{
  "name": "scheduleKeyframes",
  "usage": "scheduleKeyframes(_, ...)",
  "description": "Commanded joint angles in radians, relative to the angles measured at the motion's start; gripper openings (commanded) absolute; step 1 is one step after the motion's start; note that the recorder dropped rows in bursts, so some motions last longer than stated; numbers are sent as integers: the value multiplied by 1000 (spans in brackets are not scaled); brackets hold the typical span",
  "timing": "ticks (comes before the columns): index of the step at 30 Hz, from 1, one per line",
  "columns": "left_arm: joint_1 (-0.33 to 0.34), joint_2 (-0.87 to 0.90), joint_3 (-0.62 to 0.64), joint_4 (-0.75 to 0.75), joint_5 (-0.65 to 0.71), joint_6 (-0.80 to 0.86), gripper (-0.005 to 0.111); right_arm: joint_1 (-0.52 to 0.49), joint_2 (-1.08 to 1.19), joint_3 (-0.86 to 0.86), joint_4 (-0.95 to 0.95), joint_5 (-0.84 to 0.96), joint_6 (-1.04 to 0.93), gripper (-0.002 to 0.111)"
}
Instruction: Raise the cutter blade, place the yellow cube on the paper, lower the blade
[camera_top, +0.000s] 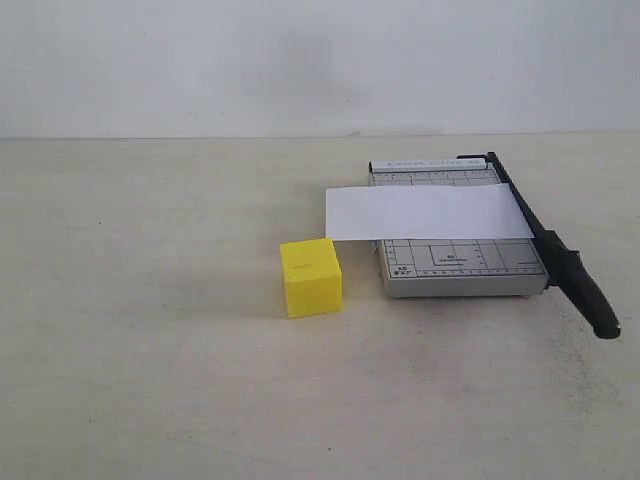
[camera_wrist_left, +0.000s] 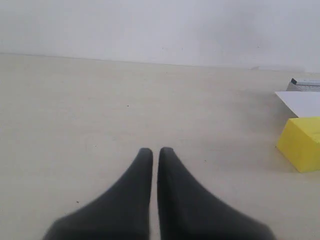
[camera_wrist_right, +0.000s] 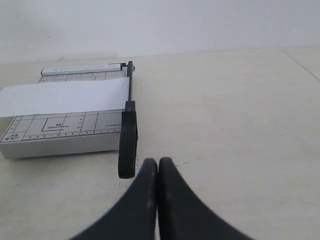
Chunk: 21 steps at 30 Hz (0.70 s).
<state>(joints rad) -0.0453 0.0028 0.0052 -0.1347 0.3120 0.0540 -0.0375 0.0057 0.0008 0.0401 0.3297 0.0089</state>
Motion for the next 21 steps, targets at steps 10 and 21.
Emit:
scheduleKeyframes(10, 0, -3, -5, -1, -13, -2, 5, -3, -6, -1, -75, -176, -175, 0)
scheduleKeyframes(21, 0, -3, -5, -1, -13, -2, 5, -3, -6, -1, 213, -219, 310, 0)
